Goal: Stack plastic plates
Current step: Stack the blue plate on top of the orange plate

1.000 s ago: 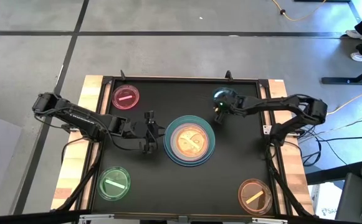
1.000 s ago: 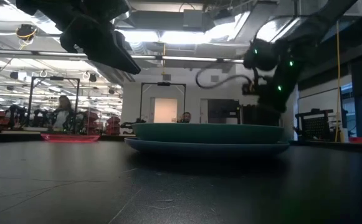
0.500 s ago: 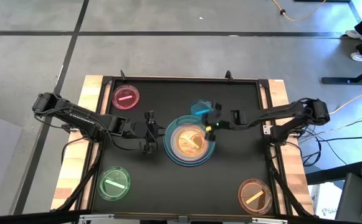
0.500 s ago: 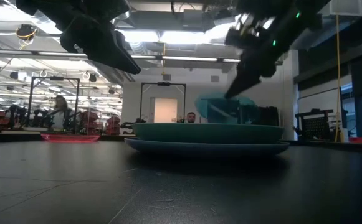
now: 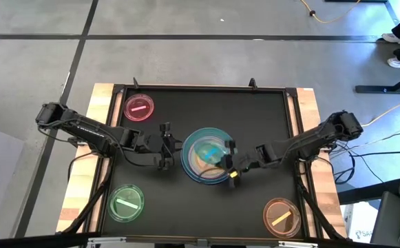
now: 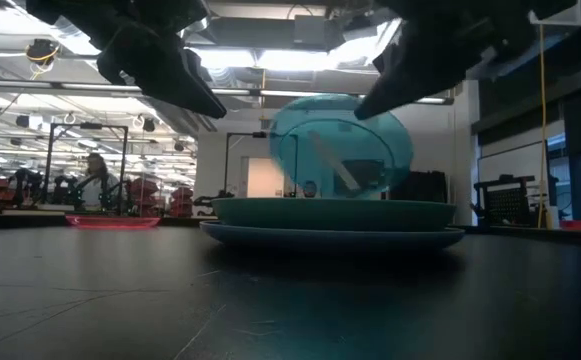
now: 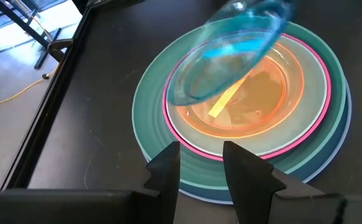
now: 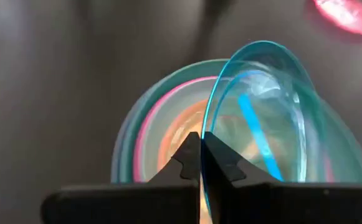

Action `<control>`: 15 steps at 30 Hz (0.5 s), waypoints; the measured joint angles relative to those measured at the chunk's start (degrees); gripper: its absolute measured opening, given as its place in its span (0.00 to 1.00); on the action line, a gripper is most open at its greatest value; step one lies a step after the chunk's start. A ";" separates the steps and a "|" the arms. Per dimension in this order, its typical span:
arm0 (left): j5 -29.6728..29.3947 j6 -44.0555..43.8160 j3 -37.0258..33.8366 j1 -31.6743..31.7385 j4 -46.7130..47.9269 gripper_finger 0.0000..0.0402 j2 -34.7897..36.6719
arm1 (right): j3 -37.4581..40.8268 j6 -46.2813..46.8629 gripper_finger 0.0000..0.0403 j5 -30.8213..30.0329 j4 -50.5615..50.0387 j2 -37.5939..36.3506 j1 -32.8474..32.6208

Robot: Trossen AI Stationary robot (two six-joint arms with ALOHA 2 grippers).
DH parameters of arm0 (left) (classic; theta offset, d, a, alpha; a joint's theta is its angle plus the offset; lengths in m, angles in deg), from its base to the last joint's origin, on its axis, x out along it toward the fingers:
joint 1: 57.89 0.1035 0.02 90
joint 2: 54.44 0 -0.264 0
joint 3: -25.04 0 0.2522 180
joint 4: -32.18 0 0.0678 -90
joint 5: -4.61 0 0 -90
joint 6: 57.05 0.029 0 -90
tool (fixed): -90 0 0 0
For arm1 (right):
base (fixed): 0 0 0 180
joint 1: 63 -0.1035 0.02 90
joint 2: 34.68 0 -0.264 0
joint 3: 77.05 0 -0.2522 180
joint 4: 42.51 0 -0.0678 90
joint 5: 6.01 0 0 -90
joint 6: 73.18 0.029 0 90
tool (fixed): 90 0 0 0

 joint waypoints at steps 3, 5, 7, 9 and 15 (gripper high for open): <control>0.00 -0.04 0.00 -0.01 -0.21 0.29 0.00 | 0.00 2.88 0.01 0.01 0.44 2.05 -1.10; 0.00 -0.03 0.00 -0.02 -0.46 0.29 0.00 | 0.00 4.02 0.01 -0.52 0.51 3.70 -1.32; 0.00 -0.04 0.00 -0.02 -0.43 0.29 0.00 | 0.01 4.97 0.01 -1.89 0.25 5.20 -1.28; 0.00 -0.05 0.00 -0.02 -0.41 0.29 0.00 | 0.02 5.97 0.01 -3.39 0.48 6.50 -1.17; 0.00 -0.07 0.00 -0.02 -0.40 0.29 0.00 | 0.02 8.95 0.01 -3.29 0.36 8.29 -0.84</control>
